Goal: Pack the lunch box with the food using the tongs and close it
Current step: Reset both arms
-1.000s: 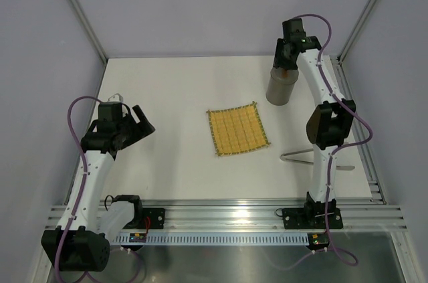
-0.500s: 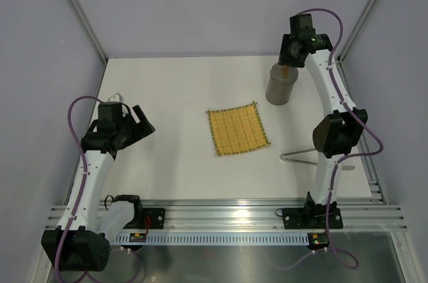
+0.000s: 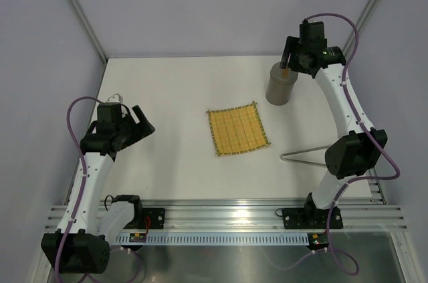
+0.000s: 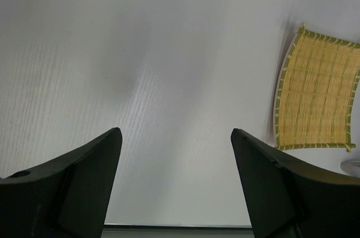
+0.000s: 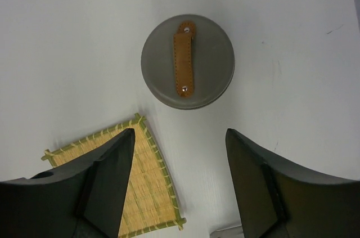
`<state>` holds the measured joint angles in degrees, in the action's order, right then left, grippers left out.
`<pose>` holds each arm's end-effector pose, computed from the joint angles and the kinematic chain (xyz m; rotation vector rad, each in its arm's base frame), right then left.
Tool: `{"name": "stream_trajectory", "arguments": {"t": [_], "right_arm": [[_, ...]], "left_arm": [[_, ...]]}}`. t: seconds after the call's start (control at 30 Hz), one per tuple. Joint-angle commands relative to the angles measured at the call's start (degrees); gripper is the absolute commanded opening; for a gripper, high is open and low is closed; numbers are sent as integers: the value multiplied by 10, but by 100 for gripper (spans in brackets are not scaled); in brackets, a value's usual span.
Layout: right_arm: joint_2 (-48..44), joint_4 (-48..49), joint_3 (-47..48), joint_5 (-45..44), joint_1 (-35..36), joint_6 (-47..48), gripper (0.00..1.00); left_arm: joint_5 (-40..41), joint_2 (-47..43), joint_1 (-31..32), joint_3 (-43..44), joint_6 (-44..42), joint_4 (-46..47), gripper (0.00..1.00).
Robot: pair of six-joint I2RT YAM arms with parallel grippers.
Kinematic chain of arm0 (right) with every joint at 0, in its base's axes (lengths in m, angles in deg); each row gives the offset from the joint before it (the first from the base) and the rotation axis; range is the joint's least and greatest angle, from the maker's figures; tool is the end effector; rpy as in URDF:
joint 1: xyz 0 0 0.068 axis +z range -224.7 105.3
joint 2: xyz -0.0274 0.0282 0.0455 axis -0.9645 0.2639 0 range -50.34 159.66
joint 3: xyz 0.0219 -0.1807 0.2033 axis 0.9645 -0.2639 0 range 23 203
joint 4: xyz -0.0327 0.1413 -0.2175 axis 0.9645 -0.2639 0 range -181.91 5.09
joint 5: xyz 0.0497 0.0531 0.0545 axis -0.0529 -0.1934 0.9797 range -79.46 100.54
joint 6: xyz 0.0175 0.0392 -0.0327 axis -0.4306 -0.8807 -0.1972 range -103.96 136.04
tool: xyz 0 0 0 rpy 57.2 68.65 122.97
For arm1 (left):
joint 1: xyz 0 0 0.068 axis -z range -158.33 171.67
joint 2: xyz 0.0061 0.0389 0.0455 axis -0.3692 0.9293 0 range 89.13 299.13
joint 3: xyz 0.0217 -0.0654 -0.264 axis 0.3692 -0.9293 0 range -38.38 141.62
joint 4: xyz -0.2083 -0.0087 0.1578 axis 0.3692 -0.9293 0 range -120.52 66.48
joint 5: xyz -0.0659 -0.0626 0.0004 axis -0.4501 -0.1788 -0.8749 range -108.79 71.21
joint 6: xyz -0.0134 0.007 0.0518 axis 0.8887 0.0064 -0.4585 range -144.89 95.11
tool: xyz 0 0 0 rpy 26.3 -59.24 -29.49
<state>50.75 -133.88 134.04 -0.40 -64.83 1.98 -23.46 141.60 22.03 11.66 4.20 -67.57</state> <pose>0.3817 0.0595 0.4054 0.1838 2.2296 0.0115 0.1818 -0.0040 0.2930 -0.5586 2.3398 -0.3388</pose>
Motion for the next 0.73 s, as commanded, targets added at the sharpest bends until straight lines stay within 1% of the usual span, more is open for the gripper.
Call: {"name": "stream_trajectory", "arguments": {"t": [0.0,0.03,0.1,0.13,0.2,0.23,0.27,0.33,0.37,0.43,0.57,0.63,0.7], "right_arm": [[-67,67,-67,42,8,-18,74],[-104,87,-128,63,10,-20,78],[-140,139,-188,78,16,-32,81],[-171,149,-242,80,16,-37,83],[-199,171,-288,72,18,-53,84],[-227,178,-332,61,21,-54,85],[-242,187,-355,55,25,-54,86],[-279,214,-419,44,37,-51,90],[-289,216,-434,37,40,-51,94],[-308,211,-470,25,47,-54,95],[-334,192,-513,4,51,-76,96],[-347,204,-544,-10,51,-83,95],[-345,202,-551,-15,51,-84,96]], "left_arm": [[-23,-13,-3,-12,0,14,82],[-26,-17,-3,-13,4,16,82],[-40,-20,-3,-19,9,22,82],[-45,-20,-3,-22,10,27,82],[-51,-19,-3,-24,13,29,82],[-51,-19,-3,-26,14,31,82],[-52,-18,-3,-28,15,34,82],[-58,-17,-3,-36,22,45,82],[-62,-15,-3,-42,25,49,82],[-81,-12,-3,-48,33,62,82],[-85,-8,-3,-59,34,72,82],[-90,-5,-3,-64,34,76,82],[-92,2,-3,-64,32,72,82]]}}
